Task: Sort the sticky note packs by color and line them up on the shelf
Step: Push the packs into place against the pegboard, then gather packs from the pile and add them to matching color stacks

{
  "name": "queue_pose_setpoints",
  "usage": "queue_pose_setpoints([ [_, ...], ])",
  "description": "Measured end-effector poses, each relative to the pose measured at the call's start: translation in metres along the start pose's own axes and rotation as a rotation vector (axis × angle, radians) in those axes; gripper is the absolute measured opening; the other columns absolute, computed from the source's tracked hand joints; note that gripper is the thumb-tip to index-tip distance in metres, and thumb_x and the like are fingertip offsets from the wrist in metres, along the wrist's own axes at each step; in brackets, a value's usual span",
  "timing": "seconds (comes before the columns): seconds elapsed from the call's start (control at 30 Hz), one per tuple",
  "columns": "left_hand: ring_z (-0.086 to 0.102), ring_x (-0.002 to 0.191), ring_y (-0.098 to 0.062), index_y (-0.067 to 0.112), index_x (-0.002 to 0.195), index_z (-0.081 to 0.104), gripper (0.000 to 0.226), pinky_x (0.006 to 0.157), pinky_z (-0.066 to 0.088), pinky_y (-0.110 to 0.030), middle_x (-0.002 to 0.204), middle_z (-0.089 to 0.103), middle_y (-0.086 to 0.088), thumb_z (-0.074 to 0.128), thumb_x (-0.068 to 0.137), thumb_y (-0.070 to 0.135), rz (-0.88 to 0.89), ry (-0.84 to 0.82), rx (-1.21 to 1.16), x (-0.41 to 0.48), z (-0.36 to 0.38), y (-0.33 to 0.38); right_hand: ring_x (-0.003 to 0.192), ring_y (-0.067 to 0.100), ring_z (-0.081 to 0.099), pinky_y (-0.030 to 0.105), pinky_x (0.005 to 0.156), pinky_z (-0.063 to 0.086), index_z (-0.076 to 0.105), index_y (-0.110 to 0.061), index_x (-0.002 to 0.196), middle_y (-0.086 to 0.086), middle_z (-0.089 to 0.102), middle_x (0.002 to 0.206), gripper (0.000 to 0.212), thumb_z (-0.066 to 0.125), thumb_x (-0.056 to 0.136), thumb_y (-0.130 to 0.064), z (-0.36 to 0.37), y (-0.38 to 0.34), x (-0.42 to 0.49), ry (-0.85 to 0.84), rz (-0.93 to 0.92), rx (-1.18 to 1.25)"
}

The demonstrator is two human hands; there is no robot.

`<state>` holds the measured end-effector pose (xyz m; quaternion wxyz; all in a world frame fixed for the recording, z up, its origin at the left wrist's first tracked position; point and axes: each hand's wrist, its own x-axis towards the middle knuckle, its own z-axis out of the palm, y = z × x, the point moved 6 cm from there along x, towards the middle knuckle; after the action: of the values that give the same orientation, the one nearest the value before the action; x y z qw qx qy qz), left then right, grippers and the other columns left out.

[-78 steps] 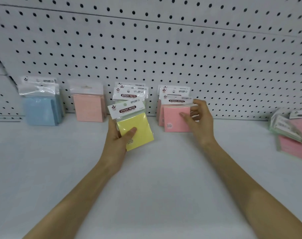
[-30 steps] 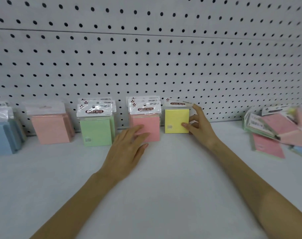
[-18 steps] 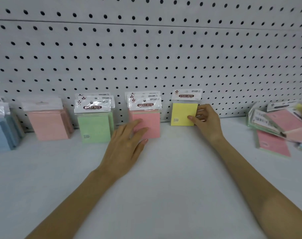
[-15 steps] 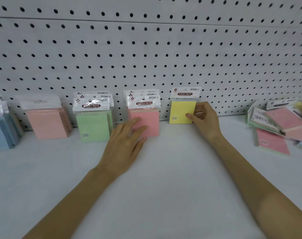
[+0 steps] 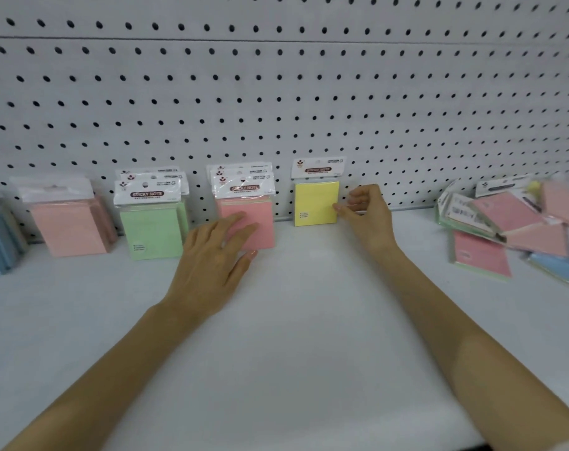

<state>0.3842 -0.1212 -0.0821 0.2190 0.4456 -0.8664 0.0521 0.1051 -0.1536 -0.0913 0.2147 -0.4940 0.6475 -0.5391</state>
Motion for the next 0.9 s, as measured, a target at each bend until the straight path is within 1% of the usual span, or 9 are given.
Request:
queue_pose_setpoints([
  [0.13,0.044,0.121,-0.030,0.020,0.131,0.053,0.048,0.098,0.033,-0.043,0.141,0.047,-0.007,0.031,0.095,0.043,-0.005,-0.011,-0.005,0.022,-0.002,0.029,0.088,0.012,0.055,0.012,0.071,0.043,0.051,-0.017,0.101,0.001,0.056,0.105,0.029,0.072,0.081,-0.025,-0.037,-0.005,-0.005,-0.060,-0.076,-0.099],
  [0.23,0.042,0.122,-0.029,0.021,0.131,0.053,0.048,0.096,0.034,-0.044,0.140,0.046,-0.006,0.031,0.095,0.046,0.002,0.007,-0.101,0.045,0.003,0.069,0.091,0.012,0.056,0.010,0.070,0.043,0.057,-0.015,0.102,0.000,0.058,0.108,0.024,0.070,0.083,-0.023,-0.084,-0.004,-0.008,-0.063,-0.136,-0.187],
  [0.3,0.042,0.121,-0.028,0.021,0.130,0.054,0.050,0.097,0.034,-0.043,0.140,0.046,-0.004,0.030,0.095,0.047,0.015,0.020,-0.180,0.060,0.013,0.102,0.091,0.012,0.056,0.014,0.073,0.044,0.059,-0.014,0.104,0.000,0.059,0.107,0.024,0.069,0.084,-0.021,-0.122,0.001,-0.009,-0.060,-0.147,-0.243],
  [0.5,0.038,0.129,-0.020,0.025,0.131,0.053,0.057,0.102,0.025,-0.031,0.142,0.045,0.001,0.024,0.092,0.054,-0.031,-0.030,-0.418,0.094,0.059,0.207,0.093,0.013,0.054,0.024,0.082,0.045,0.061,-0.012,0.110,-0.005,0.053,0.103,0.026,0.067,0.086,-0.019,-0.251,0.034,-0.012,-0.108,-0.058,-0.418],
  [0.63,0.036,0.130,-0.017,0.027,0.134,0.049,0.060,0.103,0.023,-0.029,0.144,0.042,0.003,0.021,0.090,0.056,0.013,-0.090,-0.462,0.112,0.082,0.274,0.091,0.020,0.058,0.030,0.083,0.050,0.063,-0.021,0.101,-0.005,0.057,0.096,0.018,0.068,0.084,-0.019,-0.334,0.058,-0.015,-0.056,-0.052,-0.417],
  [0.7,0.039,0.128,-0.018,0.024,0.134,0.050,0.060,0.102,0.025,-0.028,0.142,0.045,0.004,0.023,0.089,0.055,0.018,-0.101,-0.503,0.119,0.090,0.304,0.091,0.018,0.058,0.028,0.082,0.048,0.064,-0.020,0.101,-0.009,0.058,0.096,0.017,0.068,0.084,-0.018,-0.371,0.073,-0.017,-0.031,-0.013,-0.433],
  [0.77,0.043,0.125,-0.019,0.020,0.132,0.051,0.060,0.103,0.030,-0.031,0.137,0.050,0.002,0.026,0.089,0.053,0.006,-0.101,-0.573,0.123,0.096,0.334,0.093,0.017,0.059,0.027,0.083,0.046,0.065,-0.017,0.102,-0.005,0.061,0.102,0.020,0.069,0.083,-0.018,-0.405,0.085,-0.020,0.011,-0.004,-0.463],
  [0.83,0.042,0.123,-0.013,0.019,0.130,0.053,0.059,0.106,0.032,-0.034,0.133,0.053,0.003,0.027,0.089,0.053,0.007,-0.106,-0.648,0.125,0.099,0.366,0.094,0.020,0.060,0.028,0.083,0.045,0.065,-0.015,0.102,-0.003,0.063,0.103,0.022,0.071,0.081,-0.017,-0.437,0.102,-0.022,0.036,0.023,-0.491],
  [0.9,0.037,0.123,-0.006,0.019,0.131,0.052,0.060,0.107,0.028,-0.027,0.133,0.052,0.004,0.025,0.090,0.053,0.039,-0.123,-0.670,0.127,0.101,0.396,0.095,0.020,0.059,0.027,0.081,0.042,0.065,-0.012,0.104,0.001,0.065,0.105,0.027,0.072,0.080,-0.021,-0.461,0.121,-0.027,0.043,0.081,-0.537],
])
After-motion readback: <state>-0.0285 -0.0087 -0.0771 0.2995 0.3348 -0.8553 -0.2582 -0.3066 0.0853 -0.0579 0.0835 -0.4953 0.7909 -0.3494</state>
